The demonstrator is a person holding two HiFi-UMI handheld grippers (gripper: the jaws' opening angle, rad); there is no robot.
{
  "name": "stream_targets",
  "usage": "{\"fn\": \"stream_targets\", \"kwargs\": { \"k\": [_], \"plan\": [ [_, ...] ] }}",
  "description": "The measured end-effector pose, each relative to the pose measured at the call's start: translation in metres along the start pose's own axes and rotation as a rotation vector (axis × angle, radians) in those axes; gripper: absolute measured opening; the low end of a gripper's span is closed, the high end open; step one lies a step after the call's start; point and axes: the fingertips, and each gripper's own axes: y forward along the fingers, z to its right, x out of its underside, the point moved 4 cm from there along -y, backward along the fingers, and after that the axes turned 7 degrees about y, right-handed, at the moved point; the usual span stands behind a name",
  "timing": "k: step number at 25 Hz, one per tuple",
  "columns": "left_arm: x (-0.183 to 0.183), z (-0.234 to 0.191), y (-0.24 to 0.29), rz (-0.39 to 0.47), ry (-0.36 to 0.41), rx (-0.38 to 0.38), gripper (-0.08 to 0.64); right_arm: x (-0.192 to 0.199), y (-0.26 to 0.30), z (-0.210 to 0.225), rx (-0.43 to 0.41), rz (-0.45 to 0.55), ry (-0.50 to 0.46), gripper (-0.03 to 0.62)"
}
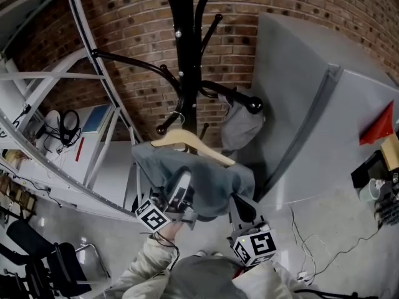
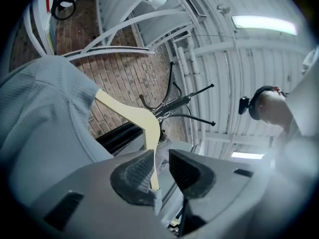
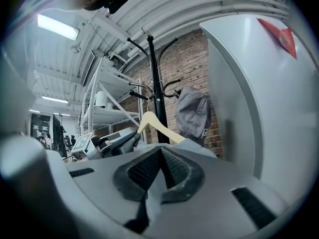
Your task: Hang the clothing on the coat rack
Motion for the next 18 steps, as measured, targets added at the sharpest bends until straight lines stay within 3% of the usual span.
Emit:
{"fn": "stream_targets", "kwargs": {
  "k": [4,8,15,18],
  "plan": [
    [0.01,0.009,-0.013,-0.046,0.061,-0.052,0.072,0.006,-0.006,0.001,-0.021,-0.015,0.02,0.023],
    [0.018,0.022,-0.02,-0.111,0.17,-0.086,0.038,0.015,-0.009,0.0,-0.033,-0.024,0.053,0.023],
    [0.03,0.048,-0.034,-0.287,0.487,-0.176,0.008,0.017,-0.015,-0.01,-0.025,-0.033,0.04,0.023],
    [0.029,0.052,-0.049,-0.309,0.508,-0.186,0.008,0.021,-0.018,-0.024,-0.018,-0.036,0.037,0.023]
  ]
}}
